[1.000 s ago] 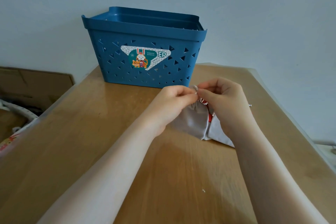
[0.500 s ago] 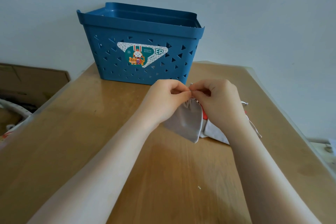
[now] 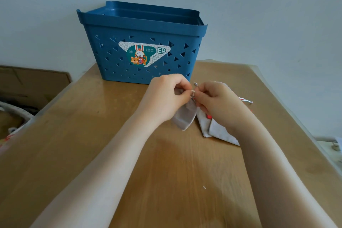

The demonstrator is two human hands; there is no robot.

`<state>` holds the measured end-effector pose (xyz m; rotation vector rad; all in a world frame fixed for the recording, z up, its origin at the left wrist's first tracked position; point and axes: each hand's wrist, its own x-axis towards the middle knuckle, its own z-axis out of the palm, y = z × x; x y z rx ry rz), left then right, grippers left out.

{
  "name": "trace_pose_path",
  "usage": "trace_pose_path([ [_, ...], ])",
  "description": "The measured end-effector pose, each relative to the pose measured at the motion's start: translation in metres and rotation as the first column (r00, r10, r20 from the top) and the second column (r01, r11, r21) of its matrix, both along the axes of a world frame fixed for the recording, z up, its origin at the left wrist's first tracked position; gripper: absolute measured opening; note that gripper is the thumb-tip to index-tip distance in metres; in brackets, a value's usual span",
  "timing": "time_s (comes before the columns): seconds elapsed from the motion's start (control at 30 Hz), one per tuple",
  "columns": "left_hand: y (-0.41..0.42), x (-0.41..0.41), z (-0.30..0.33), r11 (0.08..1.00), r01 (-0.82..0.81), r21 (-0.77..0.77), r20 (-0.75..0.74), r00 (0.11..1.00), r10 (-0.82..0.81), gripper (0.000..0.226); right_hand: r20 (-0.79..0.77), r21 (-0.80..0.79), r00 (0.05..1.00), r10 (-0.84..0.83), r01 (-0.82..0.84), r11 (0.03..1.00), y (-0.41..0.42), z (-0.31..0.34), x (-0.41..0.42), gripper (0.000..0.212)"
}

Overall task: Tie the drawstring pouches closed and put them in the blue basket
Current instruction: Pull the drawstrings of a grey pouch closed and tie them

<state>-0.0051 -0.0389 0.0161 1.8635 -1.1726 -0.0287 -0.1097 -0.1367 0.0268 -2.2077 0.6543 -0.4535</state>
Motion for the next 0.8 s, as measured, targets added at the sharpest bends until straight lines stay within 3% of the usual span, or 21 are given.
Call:
trace_pose_path([
  [0.1,0.000,0.001,-0.001,0.995,0.076,-0.069,-0.074,0.994,-0.081,0.008,0.101,0.409,0.994,0.043,-0.081,0.909,-0.009,-0.001,-0.005,0.020],
  [0.2,-0.002,0.000,-0.003,0.989,0.136,-0.065,0.031,0.991,-0.134,0.005,0.182,0.611,0.982,0.043,-0.147,0.778,-0.014,-0.002,-0.008,0.019],
  [0.3,-0.004,0.003,-0.006,0.989,0.105,-0.103,0.183,0.979,-0.085,0.001,0.211,0.631,0.976,0.050,-0.175,0.756,-0.015,-0.003,-0.007,0.017],
  [0.37,-0.006,0.004,-0.010,0.988,0.079,-0.132,0.233,0.971,-0.047,0.011,0.237,0.624,0.971,0.042,-0.185,0.759,-0.016,-0.004,-0.007,0.017],
  [0.6,-0.011,-0.006,-0.015,0.969,0.064,-0.238,0.218,0.976,-0.010,0.021,0.306,0.672,0.952,-0.017,-0.204,0.712,-0.019,-0.005,-0.006,0.020],
  [0.8,-0.012,-0.010,-0.016,0.956,0.021,-0.293,0.310,0.948,0.074,0.019,0.329,0.726,0.944,-0.032,-0.231,0.648,-0.017,-0.005,-0.005,0.021],
])
